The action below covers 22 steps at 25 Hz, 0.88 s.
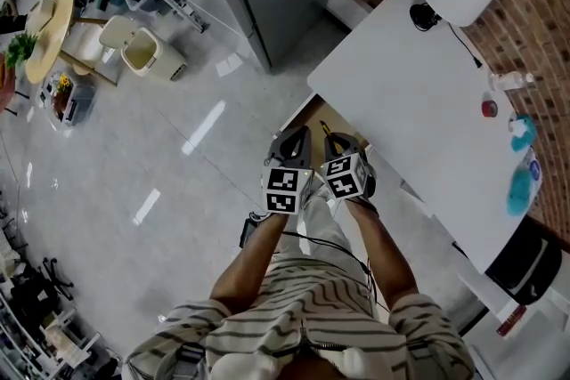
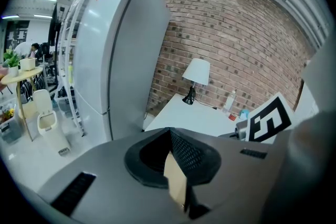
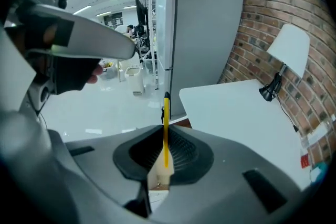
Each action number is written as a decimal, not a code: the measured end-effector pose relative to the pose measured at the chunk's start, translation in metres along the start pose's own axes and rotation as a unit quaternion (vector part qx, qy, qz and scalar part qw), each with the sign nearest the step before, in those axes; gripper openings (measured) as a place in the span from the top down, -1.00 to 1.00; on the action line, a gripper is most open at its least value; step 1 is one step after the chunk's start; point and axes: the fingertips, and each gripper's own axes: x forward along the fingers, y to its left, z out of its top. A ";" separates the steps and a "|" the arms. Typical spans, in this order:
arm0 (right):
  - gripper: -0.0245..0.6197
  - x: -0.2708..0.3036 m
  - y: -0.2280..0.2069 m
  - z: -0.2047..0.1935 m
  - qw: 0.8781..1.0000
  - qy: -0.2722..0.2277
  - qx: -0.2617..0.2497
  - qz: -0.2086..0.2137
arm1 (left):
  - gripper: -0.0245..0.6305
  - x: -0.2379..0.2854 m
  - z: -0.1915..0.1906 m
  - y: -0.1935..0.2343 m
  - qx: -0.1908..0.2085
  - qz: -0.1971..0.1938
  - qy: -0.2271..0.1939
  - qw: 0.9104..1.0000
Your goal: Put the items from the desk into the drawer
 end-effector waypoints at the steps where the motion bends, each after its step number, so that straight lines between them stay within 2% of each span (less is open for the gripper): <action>1: 0.81 0.004 0.000 -0.004 1.000 0.006 -0.005 0.000 | 0.95 0.001 -0.001 0.000 0.000 0.000 0.001 1.000; 8: 0.81 0.031 -0.001 -0.027 0.998 0.039 -0.040 0.002 | 0.95 0.007 -0.008 -0.001 0.000 -0.002 0.006 1.000; 22: 0.81 0.070 -0.003 -0.059 0.995 0.069 -0.070 -0.002 | 0.95 0.002 -0.016 0.000 -0.002 0.000 0.008 1.000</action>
